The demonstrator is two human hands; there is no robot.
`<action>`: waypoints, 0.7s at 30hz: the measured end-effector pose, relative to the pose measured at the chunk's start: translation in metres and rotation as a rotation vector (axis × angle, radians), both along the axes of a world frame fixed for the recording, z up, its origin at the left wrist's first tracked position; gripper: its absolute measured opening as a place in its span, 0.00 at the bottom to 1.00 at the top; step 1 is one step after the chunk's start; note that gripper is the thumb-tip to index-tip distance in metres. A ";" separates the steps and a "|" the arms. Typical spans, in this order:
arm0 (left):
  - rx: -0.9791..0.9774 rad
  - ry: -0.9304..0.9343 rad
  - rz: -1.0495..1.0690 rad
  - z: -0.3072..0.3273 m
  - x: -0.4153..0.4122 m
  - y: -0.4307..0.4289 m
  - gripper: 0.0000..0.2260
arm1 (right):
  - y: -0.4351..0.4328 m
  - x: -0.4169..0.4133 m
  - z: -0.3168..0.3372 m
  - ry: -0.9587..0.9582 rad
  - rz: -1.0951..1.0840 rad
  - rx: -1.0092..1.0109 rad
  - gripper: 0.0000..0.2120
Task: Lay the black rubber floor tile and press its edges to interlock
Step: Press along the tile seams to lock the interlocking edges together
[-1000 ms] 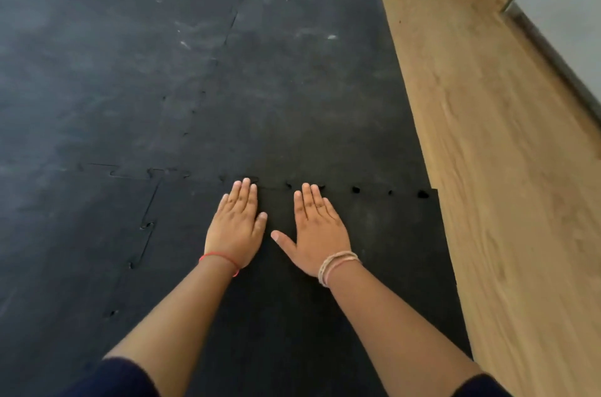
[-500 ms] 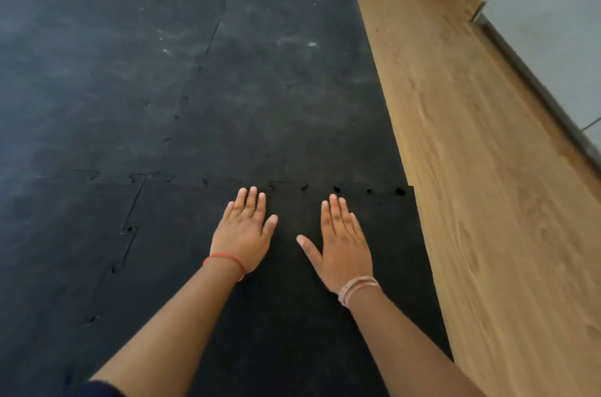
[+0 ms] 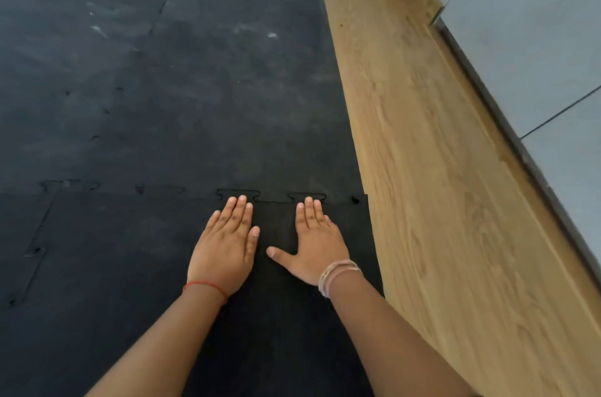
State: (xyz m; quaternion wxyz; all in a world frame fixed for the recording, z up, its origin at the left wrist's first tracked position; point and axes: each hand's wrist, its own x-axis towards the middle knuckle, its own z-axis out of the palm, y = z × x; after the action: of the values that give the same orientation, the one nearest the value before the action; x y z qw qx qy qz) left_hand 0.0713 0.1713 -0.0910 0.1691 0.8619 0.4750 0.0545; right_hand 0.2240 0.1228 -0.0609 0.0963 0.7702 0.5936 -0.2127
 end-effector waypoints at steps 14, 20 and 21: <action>0.048 0.017 -0.181 -0.009 0.054 -0.020 0.36 | -0.019 0.066 0.002 -0.038 -0.193 -0.059 0.66; 0.041 0.035 -0.194 -0.008 0.052 -0.019 0.38 | -0.010 0.066 0.007 -0.079 -0.174 -0.155 0.68; 0.040 0.050 -0.192 -0.008 0.052 -0.019 0.39 | -0.011 0.066 0.007 -0.067 -0.175 -0.146 0.68</action>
State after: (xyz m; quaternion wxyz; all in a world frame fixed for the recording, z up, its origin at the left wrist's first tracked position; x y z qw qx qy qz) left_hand 0.1236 0.1527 -0.0988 0.1445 0.9078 0.3930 0.0258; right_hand 0.2896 0.1119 -0.0537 0.1530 0.8165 0.5036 -0.2371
